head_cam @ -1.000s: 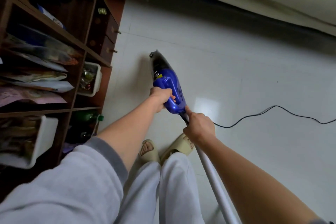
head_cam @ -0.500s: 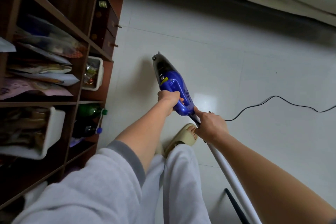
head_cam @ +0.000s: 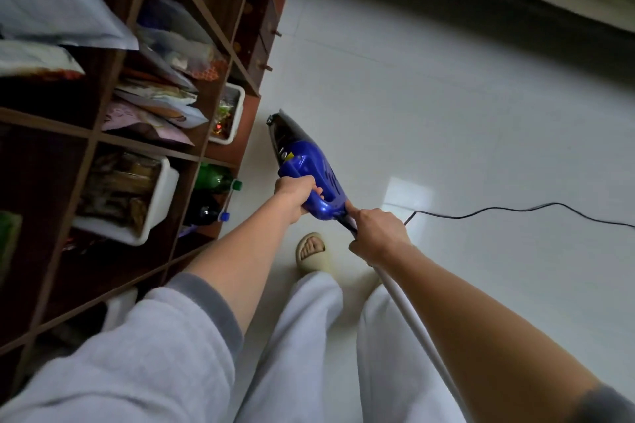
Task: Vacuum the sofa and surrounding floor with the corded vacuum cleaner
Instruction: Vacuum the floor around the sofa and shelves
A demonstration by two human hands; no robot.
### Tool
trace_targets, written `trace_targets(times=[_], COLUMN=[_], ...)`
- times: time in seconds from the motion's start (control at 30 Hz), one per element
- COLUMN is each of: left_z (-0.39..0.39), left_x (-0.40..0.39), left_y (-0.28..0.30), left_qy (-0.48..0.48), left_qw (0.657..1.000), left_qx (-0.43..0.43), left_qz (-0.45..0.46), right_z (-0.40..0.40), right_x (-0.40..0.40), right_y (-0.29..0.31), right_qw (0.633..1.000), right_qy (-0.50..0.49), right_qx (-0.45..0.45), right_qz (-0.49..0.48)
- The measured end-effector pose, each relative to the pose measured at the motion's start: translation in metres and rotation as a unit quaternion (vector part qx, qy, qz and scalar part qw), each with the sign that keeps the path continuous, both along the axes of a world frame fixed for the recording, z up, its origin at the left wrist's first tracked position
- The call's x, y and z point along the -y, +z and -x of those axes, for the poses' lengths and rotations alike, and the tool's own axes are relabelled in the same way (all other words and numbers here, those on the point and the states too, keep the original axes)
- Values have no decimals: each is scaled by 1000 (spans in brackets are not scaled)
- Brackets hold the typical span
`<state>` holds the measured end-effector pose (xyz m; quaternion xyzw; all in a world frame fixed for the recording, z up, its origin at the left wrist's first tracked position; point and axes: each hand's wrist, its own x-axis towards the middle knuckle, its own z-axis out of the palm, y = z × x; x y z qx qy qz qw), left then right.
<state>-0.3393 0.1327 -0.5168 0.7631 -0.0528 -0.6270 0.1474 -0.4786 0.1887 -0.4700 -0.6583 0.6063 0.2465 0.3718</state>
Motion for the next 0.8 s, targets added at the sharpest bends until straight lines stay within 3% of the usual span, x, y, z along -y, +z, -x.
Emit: trace_targets(times=[0.33, 0.8], left_z=[46, 305], left_x=[-13, -9], left_y=[14, 7], left_qy=[-1, -105], left_qw=[1000, 994], left_qx=[8, -34], left_qz=[-10, -13], right_z=[48, 287], right_x=[-17, -45], right_y=[6, -1], right_qw=[1000, 990], right_qy=[-14, -136], right_qx=[19, -30], right_qz=[-3, 12])
